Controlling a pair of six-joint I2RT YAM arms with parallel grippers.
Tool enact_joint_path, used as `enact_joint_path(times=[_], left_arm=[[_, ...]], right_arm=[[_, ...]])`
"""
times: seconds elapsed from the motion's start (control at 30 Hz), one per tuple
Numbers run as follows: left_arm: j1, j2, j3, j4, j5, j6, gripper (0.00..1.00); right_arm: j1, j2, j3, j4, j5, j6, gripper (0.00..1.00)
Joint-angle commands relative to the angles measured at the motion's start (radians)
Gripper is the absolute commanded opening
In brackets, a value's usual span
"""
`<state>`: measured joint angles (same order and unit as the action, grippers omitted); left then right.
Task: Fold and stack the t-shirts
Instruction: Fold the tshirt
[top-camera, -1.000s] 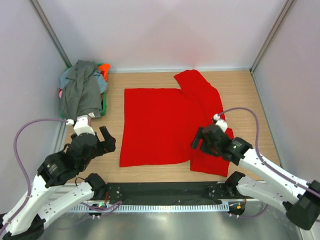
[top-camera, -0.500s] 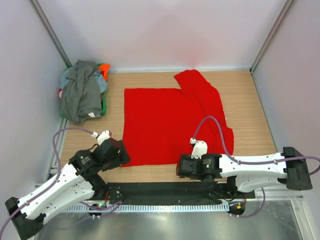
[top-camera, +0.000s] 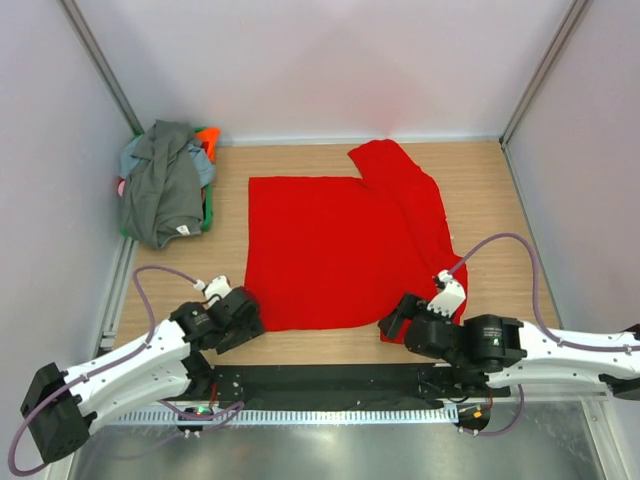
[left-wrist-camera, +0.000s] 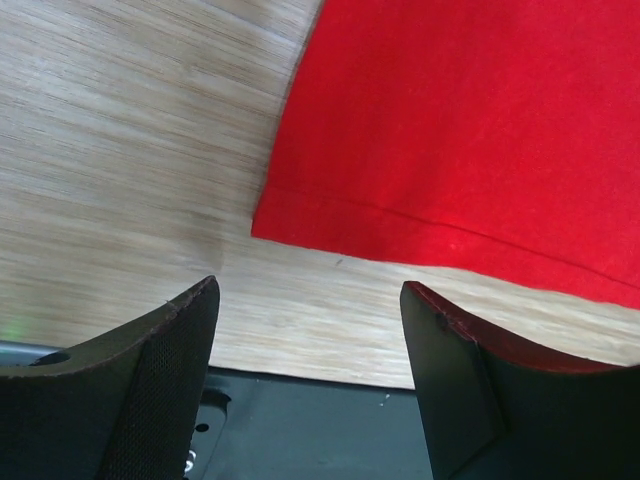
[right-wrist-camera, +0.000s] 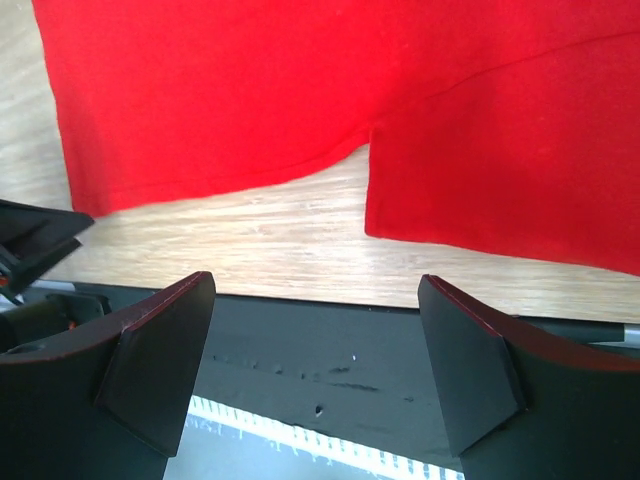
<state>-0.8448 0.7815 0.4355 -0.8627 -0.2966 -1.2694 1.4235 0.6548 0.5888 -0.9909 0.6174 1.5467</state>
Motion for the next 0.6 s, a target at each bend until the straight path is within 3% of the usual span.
enact_joint_path(times=[0.0,0.17,0.33,0.4,0.5,0.53,0.57], left_arm=[[-0.013,0.002,-0.017,0.080,-0.058,-0.054,0.74],[-0.013,0.016,-0.052,0.129,-0.078,-0.061,0.72],[-0.013,0.113,-0.067,0.184,-0.088,-0.059,0.67],[-0.013,0.146,-0.070,0.208,-0.096,-0.050,0.60],[-0.013,0.180,-0.057,0.243,-0.110,-0.025,0.34],[-0.013,0.185,-0.047,0.241,-0.114,-0.015,0.20],[-0.013,0.186,-0.023,0.235,-0.127,-0.002,0.14]], right_arm=[[0.005,-0.040,0.008,-0.064,0.100,0.064,0.89],[0.005,-0.003,0.011,-0.080,0.094,0.047,0.89],[0.005,-0.013,-0.017,-0.173,0.100,0.213,0.86],[0.006,-0.032,-0.043,-0.149,0.099,0.225,0.84],[0.005,-0.012,-0.050,-0.143,0.084,0.220,0.84],[0.005,0.011,-0.046,-0.153,0.079,0.236,0.84],[0.005,0.073,-0.034,-0.166,0.073,0.239,0.84]])
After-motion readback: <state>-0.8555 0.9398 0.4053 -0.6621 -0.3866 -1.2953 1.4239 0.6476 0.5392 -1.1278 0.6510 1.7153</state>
